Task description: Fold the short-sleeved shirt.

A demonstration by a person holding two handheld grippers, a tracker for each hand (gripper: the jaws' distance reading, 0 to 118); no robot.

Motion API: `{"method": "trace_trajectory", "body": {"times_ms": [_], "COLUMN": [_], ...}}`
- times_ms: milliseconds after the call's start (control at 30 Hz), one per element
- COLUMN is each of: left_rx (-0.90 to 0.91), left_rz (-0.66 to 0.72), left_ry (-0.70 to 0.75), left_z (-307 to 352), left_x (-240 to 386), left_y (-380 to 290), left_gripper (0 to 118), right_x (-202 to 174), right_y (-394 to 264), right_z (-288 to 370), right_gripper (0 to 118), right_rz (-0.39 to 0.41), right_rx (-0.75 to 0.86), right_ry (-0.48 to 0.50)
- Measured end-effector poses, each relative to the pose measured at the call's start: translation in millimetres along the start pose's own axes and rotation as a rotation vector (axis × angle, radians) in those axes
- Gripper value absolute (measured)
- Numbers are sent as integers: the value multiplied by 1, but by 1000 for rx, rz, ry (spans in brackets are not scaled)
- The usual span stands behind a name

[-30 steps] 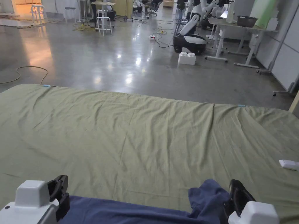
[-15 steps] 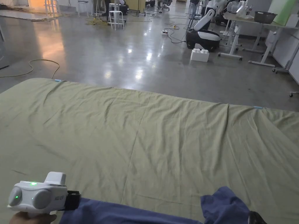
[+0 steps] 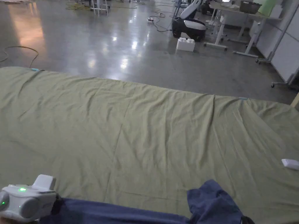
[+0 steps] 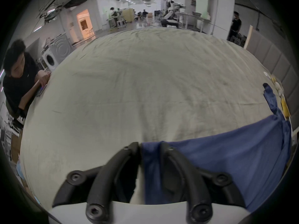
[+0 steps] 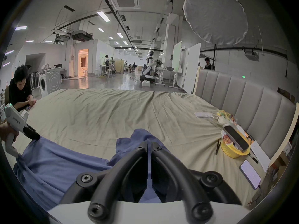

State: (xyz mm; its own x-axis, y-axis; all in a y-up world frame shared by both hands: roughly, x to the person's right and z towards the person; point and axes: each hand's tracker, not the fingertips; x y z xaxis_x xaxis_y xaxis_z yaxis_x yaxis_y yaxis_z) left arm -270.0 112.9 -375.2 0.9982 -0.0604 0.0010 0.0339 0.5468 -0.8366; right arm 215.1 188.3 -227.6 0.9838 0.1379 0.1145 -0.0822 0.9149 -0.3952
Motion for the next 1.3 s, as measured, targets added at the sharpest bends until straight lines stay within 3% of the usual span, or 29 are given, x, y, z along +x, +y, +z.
{"method": "trace_trajectory", "body": {"times_ms": [100,133,200,233,333,500,633,700,733,800,833,933,1033,1300], "left_rx": [-1,1,13,25,88,145,161,160,159,158,156,157,165,228], "left_rz": [-24,-31,-26,-19,12,43,55,60,59,61,62,62,73,88], "left_ry": [-12,-12,-17,-23,-41,-51,-52,-47,-45,-40,-40,-34,-39,-48], "left_z": [-2,-1,5,12,32,58,67,66,66,66,66,69,75,112], "left_x": [-1,-2,-6,-5,-8,-8,-9,-9,-9,-7,-7,-4,-5,-15], "left_y": [-1,-1,-4,-4,-9,-11,-15,-17,-19,-21,-22,-26,-28,-29], "left_gripper": [5,4,4,4,4,4,4,4,4,4,4,4,4,4], "right_x": [16,21,37,46,65,70,68,64,61,55,51,50,59,87], "right_y": [3,4,9,11,13,3,-10,-5,-4,-2,-2,-5,2,41], "right_z": [-23,-33,-59,-77,-127,-194,-222,-220,-219,-215,-212,-205,-188,-98], "right_gripper": [9,19,61,72,75,76,74,70,62,18,2,1,1,1], "right_rz": [-21,-19,-18,-28,-45,35,-7,43,82,110,142,157,46,66], "right_rx": [-77,-113,-191,-281,-444,-623,-726,-717,-710,-673,-668,-648,-595,-424], "right_ry": [-11,-14,-7,20,50,70,107,100,117,116,125,113,120,143]}}
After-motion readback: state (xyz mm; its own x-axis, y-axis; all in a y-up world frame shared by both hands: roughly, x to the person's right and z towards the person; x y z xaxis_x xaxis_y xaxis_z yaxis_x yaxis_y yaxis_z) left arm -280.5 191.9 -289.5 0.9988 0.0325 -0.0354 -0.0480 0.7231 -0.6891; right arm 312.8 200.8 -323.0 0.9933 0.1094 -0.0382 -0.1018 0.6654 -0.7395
